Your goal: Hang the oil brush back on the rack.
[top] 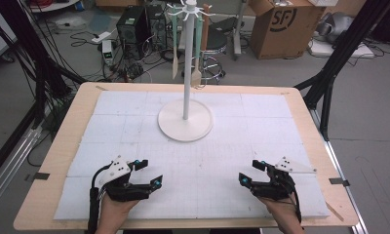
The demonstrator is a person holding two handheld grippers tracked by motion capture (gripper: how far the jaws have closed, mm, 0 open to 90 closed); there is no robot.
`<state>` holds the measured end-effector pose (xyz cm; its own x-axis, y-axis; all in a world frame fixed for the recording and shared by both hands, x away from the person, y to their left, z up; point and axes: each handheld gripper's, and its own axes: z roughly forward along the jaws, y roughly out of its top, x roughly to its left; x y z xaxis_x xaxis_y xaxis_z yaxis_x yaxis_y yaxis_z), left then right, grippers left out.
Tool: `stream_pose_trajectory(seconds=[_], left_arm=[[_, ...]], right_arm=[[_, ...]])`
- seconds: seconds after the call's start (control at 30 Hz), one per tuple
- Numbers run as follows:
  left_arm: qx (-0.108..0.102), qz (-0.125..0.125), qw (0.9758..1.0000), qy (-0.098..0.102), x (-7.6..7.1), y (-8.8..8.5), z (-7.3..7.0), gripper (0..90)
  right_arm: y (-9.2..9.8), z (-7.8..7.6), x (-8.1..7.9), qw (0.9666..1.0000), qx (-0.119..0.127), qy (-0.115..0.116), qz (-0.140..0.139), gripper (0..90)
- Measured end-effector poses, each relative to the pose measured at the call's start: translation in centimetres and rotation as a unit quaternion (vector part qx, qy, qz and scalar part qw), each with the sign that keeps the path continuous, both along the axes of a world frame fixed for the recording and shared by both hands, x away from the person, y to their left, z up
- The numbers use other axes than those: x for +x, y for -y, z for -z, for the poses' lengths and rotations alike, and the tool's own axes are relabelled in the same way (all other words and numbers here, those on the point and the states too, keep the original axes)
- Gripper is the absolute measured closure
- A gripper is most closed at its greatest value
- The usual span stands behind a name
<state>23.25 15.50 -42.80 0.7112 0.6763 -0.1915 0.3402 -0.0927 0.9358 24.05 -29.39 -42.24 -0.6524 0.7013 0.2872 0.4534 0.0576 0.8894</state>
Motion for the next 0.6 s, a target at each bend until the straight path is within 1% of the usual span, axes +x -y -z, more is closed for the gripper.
stream_pose_trajectory(seconds=[0.3,0.4,0.6], left_arm=[[-0.001,-0.002,1.0000,-0.002,0.12,0.18,0.01,21.5],[-0.002,-0.002,1.0000,-0.002,0.12,0.09,0.01,21.5],[-0.002,-0.004,1.0000,-0.004,0.14,0.04,0.05,21.5]], right_arm=[[0.05,0.11,-0.11,1.0000,-0.002,-0.001,0.001,16.2],[-0.02,0.13,-0.06,1.0000,-0.003,0.002,-0.001,16.2],[-0.17,0.07,-0.13,1.0000,0.000,0.000,-0.001,16.2]])
